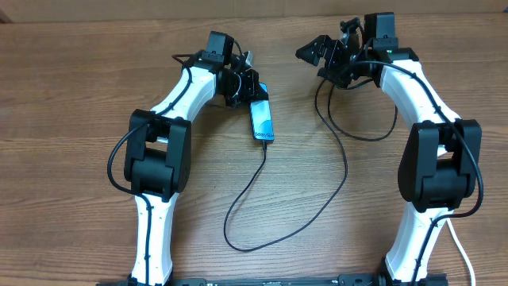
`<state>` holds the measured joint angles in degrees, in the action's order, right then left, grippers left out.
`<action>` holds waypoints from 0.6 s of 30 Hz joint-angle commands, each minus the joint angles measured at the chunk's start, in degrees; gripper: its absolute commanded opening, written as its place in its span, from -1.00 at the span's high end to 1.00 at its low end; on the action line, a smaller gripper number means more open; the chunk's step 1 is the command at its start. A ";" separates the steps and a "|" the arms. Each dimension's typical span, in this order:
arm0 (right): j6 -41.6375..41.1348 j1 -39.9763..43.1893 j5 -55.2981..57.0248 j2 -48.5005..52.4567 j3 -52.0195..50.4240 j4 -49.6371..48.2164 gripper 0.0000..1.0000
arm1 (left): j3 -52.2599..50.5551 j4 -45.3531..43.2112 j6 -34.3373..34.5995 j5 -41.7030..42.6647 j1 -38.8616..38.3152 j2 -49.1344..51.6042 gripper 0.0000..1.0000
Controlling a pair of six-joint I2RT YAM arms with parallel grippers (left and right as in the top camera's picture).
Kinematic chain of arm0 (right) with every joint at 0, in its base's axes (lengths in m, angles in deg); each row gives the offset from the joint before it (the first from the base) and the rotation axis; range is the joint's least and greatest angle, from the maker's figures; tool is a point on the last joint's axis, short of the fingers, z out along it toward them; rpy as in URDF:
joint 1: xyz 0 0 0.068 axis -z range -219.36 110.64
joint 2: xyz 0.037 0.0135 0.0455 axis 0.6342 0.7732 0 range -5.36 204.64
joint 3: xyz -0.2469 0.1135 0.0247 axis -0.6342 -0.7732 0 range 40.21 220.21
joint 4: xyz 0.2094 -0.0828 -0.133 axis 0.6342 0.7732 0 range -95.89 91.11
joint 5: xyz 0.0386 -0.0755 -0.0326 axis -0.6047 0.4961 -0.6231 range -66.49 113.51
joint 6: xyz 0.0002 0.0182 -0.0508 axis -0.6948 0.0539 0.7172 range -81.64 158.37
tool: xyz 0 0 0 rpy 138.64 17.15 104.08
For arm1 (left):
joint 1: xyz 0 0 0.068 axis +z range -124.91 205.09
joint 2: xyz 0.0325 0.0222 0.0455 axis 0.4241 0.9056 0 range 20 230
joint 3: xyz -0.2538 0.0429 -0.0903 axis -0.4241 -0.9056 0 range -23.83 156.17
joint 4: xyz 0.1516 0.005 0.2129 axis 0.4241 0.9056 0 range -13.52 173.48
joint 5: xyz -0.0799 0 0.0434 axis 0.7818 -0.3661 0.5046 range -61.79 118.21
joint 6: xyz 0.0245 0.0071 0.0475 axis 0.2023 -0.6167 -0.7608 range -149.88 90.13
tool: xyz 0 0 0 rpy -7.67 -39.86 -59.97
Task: Plug charger to phone and switch on socket
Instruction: 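Lower the phone with the left gripper toward the table center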
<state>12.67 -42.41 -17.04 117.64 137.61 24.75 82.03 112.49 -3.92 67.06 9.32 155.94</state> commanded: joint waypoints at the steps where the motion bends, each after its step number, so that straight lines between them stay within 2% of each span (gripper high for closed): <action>1: -0.17 0.02 -0.70 -2.51 0.94 -0.11 -1.00 | 0.24 -0.02 1.51 -0.96 -0.46 -0.15 0.91; 12: -0.17 0.02 -0.70 -2.51 0.94 -0.09 -1.00 | 0.24 0.15 2.91 -1.18 -1.05 3.52 0.92; 18: -0.17 0.02 -0.68 -2.51 0.94 -0.11 -1.00 | 0.28 -0.50 3.45 1.70 -0.87 4.24 0.91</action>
<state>12.65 -42.41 -17.06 117.64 137.61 24.81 82.03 112.47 -0.18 68.70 8.93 158.93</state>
